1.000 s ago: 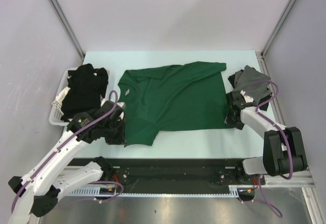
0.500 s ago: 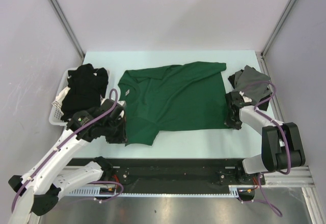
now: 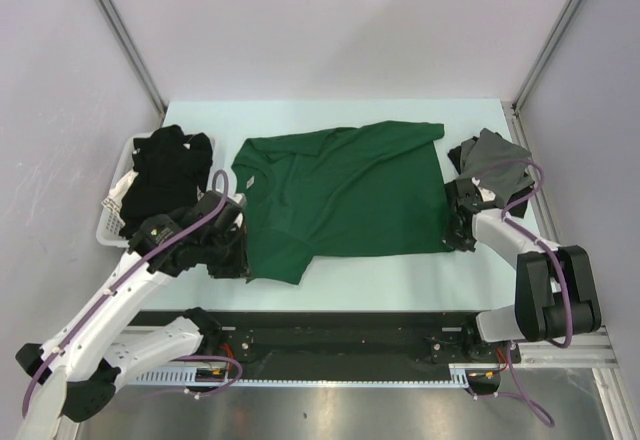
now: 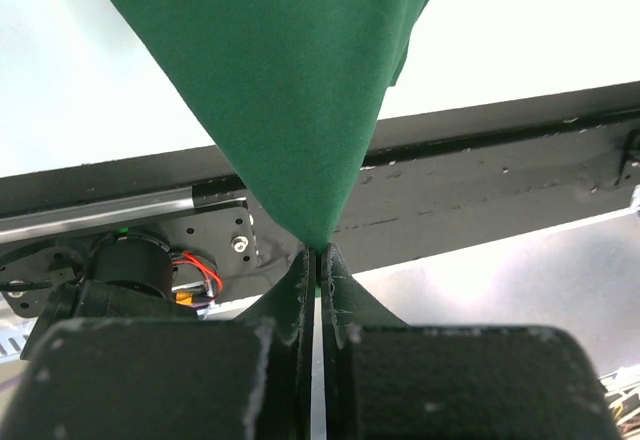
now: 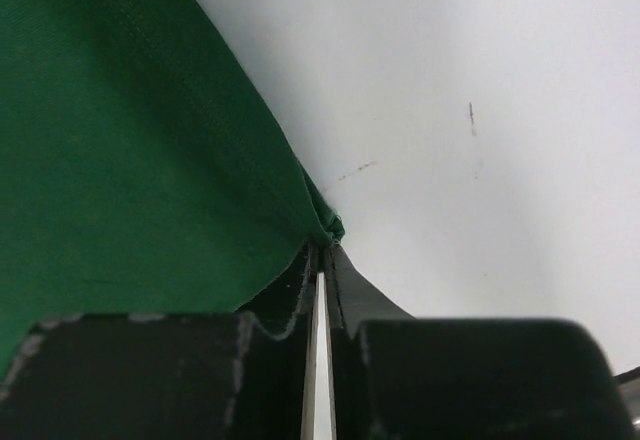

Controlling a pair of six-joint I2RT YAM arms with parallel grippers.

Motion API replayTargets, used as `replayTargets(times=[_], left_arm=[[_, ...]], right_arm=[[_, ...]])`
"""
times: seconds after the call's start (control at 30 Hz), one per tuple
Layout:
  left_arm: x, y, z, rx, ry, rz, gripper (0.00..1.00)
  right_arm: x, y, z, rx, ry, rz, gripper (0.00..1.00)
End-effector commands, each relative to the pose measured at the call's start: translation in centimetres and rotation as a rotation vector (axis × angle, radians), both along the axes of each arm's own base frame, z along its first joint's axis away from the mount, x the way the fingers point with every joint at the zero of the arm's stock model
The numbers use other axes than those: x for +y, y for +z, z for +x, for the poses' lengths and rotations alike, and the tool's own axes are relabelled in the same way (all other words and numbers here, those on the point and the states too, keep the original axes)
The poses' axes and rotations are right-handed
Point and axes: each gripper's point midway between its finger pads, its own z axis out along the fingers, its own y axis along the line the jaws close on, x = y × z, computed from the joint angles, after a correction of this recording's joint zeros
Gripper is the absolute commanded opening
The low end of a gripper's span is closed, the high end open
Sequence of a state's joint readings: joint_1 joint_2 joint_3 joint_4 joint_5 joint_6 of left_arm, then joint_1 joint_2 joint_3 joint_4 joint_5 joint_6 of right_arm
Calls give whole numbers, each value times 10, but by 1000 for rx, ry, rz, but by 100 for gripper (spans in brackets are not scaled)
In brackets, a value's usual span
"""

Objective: Fold and stack the t-shirts

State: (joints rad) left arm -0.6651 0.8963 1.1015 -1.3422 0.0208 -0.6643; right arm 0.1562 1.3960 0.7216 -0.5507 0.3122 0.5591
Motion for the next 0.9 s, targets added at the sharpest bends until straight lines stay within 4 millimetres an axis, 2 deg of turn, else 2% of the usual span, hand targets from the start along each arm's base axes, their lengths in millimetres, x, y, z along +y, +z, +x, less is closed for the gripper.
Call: replayTargets(times=[0.0, 0.33, 0.67, 0.87], left_arm=[[16, 13, -11, 25, 50, 45, 0], [16, 23, 3, -42, 102, 43, 0], [17, 10, 23, -70, 150, 98, 0], [26, 7, 37, -93, 176, 156, 0]], right_arm=[[-6, 18, 3, -54, -4, -6, 3], [-11, 53, 12, -129, -5, 3, 0], [-13, 91, 37, -214, 10, -7, 0], [-18, 97, 48, -216, 16, -15, 0]])
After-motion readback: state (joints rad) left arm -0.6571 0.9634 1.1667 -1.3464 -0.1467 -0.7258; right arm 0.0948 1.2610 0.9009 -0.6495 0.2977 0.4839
